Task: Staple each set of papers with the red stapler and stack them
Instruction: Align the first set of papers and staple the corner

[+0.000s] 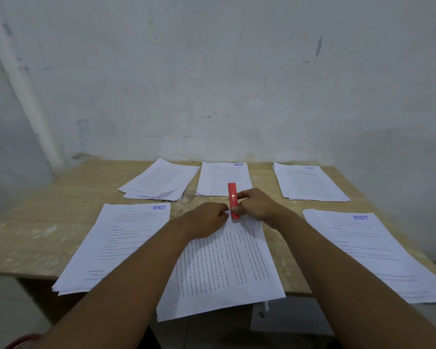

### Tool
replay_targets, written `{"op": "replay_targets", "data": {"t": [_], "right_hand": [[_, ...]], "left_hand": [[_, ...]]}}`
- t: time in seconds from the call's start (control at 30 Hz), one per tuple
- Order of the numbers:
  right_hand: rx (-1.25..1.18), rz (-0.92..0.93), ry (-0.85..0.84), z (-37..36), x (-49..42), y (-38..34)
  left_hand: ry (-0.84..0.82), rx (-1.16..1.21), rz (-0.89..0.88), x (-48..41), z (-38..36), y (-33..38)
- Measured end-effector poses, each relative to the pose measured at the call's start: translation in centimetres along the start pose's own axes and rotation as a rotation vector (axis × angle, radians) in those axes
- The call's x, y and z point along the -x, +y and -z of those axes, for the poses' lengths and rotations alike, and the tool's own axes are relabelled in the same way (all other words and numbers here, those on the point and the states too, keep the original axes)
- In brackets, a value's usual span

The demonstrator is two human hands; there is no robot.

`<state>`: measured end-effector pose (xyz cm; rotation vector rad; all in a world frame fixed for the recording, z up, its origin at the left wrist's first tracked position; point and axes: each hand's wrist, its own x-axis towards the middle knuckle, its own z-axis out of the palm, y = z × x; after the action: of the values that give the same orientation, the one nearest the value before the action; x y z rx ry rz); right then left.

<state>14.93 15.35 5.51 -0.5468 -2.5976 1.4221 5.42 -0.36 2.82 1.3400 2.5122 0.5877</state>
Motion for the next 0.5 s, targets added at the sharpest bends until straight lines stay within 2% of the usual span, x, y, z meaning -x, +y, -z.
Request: {"op": "replay_targets", "data": {"t": [0.33,0.5], "right_hand": [[-0.032,-0.019,-0.065,0.6,-0.5,0.3],[-0.448,-0.097,0.093,1.7,-0.3,0.4]], "left_hand": [[0.005,0.034,-0.004,0.2,0.1,0.1],[0.024,0.029,0.001,0.6,0.1,-0.6]]}}
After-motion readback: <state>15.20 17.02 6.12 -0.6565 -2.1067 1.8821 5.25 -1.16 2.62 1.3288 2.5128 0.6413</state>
